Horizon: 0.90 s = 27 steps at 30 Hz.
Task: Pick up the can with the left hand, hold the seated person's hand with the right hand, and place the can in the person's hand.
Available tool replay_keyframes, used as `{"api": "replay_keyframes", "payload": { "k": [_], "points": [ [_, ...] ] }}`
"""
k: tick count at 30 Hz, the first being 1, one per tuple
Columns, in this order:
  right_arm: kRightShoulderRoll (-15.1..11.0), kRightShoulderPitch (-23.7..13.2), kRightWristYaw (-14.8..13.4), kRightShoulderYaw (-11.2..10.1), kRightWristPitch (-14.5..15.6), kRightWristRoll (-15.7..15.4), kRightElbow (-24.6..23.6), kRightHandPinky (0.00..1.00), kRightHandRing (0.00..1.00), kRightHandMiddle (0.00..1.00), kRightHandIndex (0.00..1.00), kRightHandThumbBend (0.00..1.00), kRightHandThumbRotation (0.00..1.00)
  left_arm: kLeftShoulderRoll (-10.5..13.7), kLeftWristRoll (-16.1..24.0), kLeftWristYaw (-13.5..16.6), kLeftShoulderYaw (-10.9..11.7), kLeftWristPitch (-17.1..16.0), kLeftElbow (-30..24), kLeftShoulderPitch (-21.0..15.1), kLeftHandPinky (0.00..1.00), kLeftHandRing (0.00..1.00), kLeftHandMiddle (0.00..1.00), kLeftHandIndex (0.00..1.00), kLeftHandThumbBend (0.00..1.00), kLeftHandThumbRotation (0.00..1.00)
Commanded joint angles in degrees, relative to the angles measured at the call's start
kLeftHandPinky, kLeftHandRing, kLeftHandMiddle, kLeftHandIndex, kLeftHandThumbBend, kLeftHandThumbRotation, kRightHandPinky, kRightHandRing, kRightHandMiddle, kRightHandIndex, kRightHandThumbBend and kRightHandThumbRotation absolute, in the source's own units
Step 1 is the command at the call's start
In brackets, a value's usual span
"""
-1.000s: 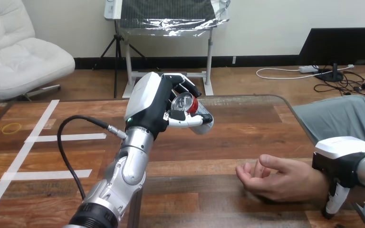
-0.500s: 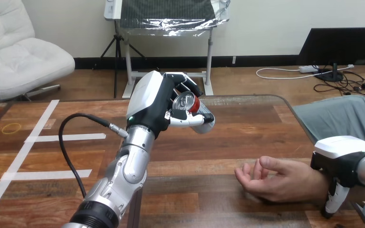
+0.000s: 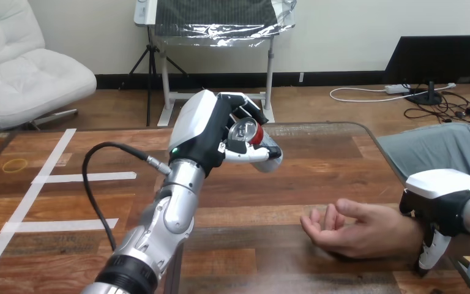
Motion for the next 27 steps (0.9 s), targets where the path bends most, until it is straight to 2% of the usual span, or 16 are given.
{"api": "replay_keyframes", "payload": {
  "k": [1,13,27],
  "points": [
    [-1.07,-6.80,-1.26,-3.12,0.06,0.62,-1.82,0.25,0.35,0.44,0.46,0.74,0.00,-1.07,-0.63,-0.01,-0.12,0.01,-0.63,-6.98,0.35,0.39,0.45,0.49,0.63,0.00],
    [-0.96,-9.45,0.15,-2.95,1.13,0.03,-1.44,0.24,0.33,0.43,0.46,0.72,0.00,-2.13,-0.46,-0.30,-0.25,0.21,-0.08,-8.41,0.34,0.39,0.46,0.50,0.62,0.00],
    [-1.70,-11.91,-1.13,-3.36,-0.73,-0.40,-1.11,0.25,0.35,0.44,0.45,0.73,0.00,-3.71,0.17,-0.49,-0.61,1.21,1.22,-10.89,0.35,0.41,0.47,0.50,0.63,0.00]
  ]
}}
